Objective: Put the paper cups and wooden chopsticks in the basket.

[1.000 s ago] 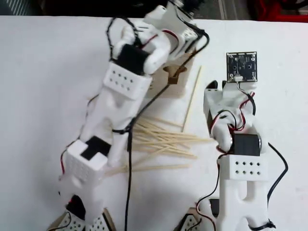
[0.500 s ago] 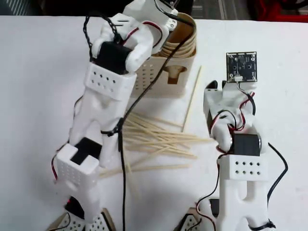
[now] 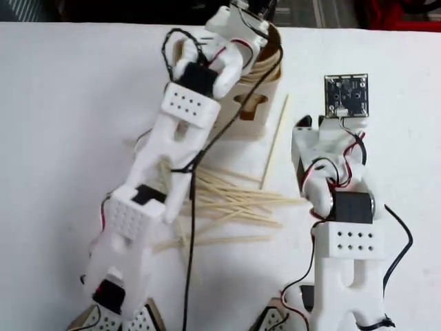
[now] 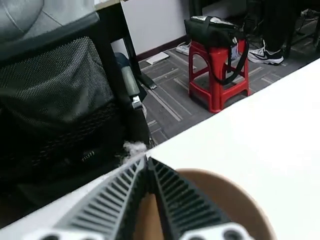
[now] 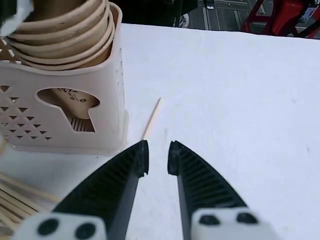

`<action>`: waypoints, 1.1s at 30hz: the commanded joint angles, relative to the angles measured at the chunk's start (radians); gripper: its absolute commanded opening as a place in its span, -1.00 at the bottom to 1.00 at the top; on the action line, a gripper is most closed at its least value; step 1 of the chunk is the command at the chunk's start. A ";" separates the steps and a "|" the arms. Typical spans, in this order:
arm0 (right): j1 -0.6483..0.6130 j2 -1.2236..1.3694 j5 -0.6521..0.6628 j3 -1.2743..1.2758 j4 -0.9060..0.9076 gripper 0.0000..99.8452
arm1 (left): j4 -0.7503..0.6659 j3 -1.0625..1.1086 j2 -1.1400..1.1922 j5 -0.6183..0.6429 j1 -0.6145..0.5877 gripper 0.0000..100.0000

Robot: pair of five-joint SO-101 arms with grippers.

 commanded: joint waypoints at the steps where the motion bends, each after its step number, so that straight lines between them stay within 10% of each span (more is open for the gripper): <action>1: 0.008 -0.019 -0.002 -0.011 -0.019 -0.85 | -0.029 -0.017 0.033 0.011 0.035 -0.96; 33: 0.013 -0.019 -0.002 -0.011 -0.021 -0.85 | 0.172 -0.017 -0.061 0.009 0.107 -0.96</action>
